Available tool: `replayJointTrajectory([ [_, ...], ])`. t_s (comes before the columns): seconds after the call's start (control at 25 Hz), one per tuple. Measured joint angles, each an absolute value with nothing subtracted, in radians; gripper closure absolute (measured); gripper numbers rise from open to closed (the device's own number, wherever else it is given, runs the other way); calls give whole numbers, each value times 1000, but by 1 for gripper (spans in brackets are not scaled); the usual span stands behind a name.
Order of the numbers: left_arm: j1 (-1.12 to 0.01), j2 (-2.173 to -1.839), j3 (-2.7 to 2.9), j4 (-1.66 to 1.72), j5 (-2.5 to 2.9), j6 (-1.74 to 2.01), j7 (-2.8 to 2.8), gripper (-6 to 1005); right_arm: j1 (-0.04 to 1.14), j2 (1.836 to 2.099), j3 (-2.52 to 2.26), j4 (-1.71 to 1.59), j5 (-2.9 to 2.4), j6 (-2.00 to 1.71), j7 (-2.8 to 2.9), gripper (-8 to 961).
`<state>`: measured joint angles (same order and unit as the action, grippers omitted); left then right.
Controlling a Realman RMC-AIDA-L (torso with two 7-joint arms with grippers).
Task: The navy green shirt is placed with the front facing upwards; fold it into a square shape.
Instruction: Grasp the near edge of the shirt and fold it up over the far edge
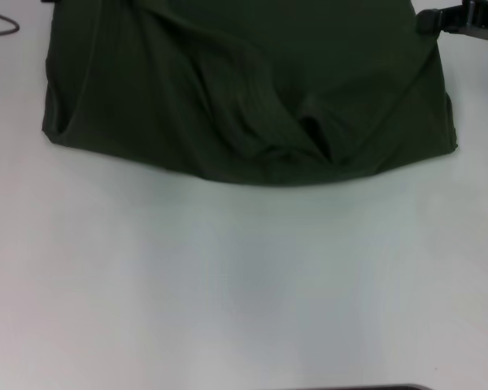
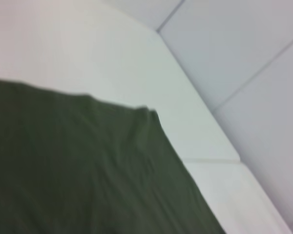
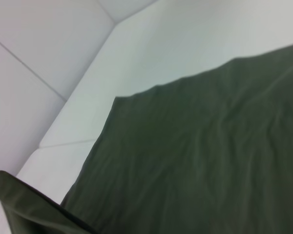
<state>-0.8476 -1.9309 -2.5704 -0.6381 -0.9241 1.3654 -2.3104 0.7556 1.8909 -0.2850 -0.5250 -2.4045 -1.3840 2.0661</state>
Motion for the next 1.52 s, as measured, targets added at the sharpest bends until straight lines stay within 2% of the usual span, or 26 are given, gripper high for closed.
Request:
replayJointTrajectory([
  [0.16, -844, -1933, -2566, -628, -955, 1312, -2304, 969, 775, 1906, -299, -520, -2404, -1320, 2061, 856],
  [0.44, -836, -1957, -2569, -600, -964, 1209, -2278, 969, 786, 1927, -330, -518, -2366, -1203, 2030, 849],
  [1.08, -834, -1981, -2561, -565, -1012, 1064, -2248, 968, 814, 1958, -463, -514, -2286, -1047, 2020, 834],
  [1.52, -828, -2014, -2557, -550, -1013, 977, -2214, 967, 816, 1976, -469, -514, -2278, -1018, 2010, 823],
])
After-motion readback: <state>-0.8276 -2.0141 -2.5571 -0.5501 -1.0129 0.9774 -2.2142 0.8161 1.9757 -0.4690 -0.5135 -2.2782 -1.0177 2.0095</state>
